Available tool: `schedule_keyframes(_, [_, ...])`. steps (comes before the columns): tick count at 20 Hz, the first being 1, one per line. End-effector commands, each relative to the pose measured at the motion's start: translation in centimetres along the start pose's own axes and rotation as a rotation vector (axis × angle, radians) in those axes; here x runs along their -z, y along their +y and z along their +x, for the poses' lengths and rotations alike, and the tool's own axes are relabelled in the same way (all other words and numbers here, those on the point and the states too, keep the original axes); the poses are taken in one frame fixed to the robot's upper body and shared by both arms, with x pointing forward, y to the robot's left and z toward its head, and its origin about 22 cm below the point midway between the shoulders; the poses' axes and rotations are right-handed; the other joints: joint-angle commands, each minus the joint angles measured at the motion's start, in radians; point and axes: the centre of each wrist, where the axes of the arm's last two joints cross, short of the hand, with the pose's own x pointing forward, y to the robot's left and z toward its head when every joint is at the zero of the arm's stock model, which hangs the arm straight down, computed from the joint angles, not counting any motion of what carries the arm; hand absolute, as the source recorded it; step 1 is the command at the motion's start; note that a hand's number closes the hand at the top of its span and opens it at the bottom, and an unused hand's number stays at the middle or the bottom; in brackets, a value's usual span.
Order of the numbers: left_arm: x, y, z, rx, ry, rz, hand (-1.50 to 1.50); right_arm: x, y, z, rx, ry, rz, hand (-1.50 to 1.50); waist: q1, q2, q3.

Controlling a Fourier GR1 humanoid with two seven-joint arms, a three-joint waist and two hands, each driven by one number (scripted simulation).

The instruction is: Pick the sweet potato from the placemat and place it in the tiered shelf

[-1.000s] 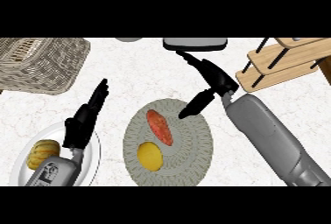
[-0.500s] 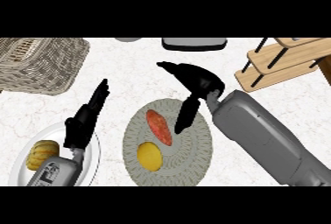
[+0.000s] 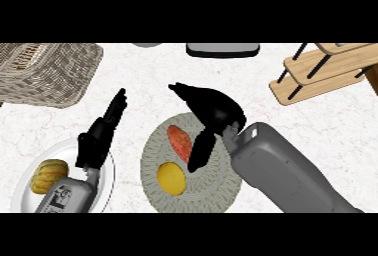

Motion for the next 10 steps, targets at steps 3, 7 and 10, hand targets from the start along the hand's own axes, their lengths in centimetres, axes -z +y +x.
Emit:
schedule_keyframes(3, [-1.3, 0.8, -1.2, 0.007, 0.006, 0.001, 0.0, -2.2, 0.7, 1.5, -0.022, 0.028, -0.047, -1.5, -0.001, -0.001, 0.0])
schedule_keyframes(7, [-0.5, 0.7, 0.0, -0.006, 0.005, 0.001, 0.0, -0.7, 2.5, 1.9, 0.0, 0.03, -0.039, -1.5, 0.002, 0.001, 0.0])
schedule_keyframes(10, [0.2, -0.7, -1.1, 0.013, -0.005, 0.009, 0.0, -0.8, 1.5, 1.0, 0.002, 0.019, -0.04, -1.5, 0.0, 0.001, 0.0])
